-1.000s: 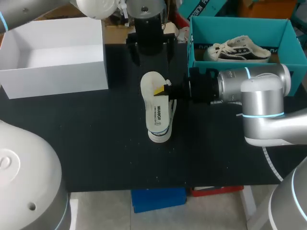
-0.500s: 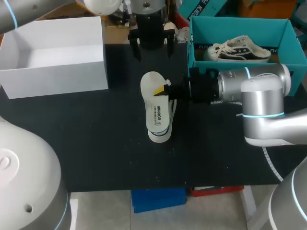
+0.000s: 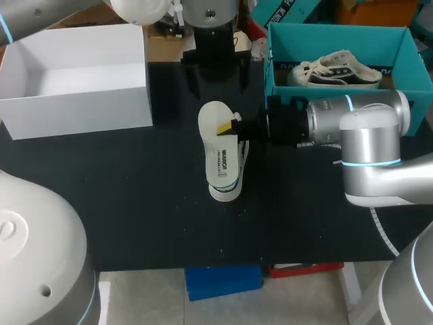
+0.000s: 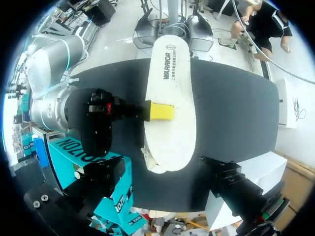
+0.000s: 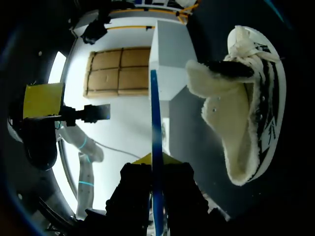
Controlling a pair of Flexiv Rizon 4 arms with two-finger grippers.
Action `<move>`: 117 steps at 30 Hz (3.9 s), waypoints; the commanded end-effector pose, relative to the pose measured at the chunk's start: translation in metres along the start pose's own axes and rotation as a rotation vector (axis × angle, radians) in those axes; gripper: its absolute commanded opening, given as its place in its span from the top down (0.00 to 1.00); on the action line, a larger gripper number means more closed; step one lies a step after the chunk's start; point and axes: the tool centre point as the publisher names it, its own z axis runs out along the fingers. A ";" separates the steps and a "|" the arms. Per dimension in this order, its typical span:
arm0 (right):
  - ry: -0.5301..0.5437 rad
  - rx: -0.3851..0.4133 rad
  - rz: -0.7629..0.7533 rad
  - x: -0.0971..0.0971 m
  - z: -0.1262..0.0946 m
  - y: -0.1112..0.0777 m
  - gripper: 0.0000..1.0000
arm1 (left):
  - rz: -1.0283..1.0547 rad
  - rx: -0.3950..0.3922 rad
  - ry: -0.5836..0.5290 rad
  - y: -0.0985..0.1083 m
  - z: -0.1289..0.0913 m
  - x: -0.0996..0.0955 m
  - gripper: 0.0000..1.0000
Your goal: Take the shoe out of the shoebox, open the shoe tongue, remove and reinsert the insole, then place the shoe into the shoebox
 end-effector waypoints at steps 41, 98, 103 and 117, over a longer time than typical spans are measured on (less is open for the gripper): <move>-0.002 -0.002 0.001 0.000 0.001 0.000 1.00 | -0.040 0.152 -0.532 -0.163 0.006 0.081 0.00; -0.002 -0.002 0.001 0.000 0.001 0.000 1.00 | -0.176 0.191 -1.675 -0.144 0.057 0.100 0.00; -0.002 -0.002 0.001 0.000 0.001 0.000 1.00 | -0.176 0.191 -1.675 -0.144 0.057 0.100 0.00; -0.002 -0.002 0.001 0.000 0.001 0.000 1.00 | -0.118 0.109 -1.610 -0.145 0.051 0.097 0.00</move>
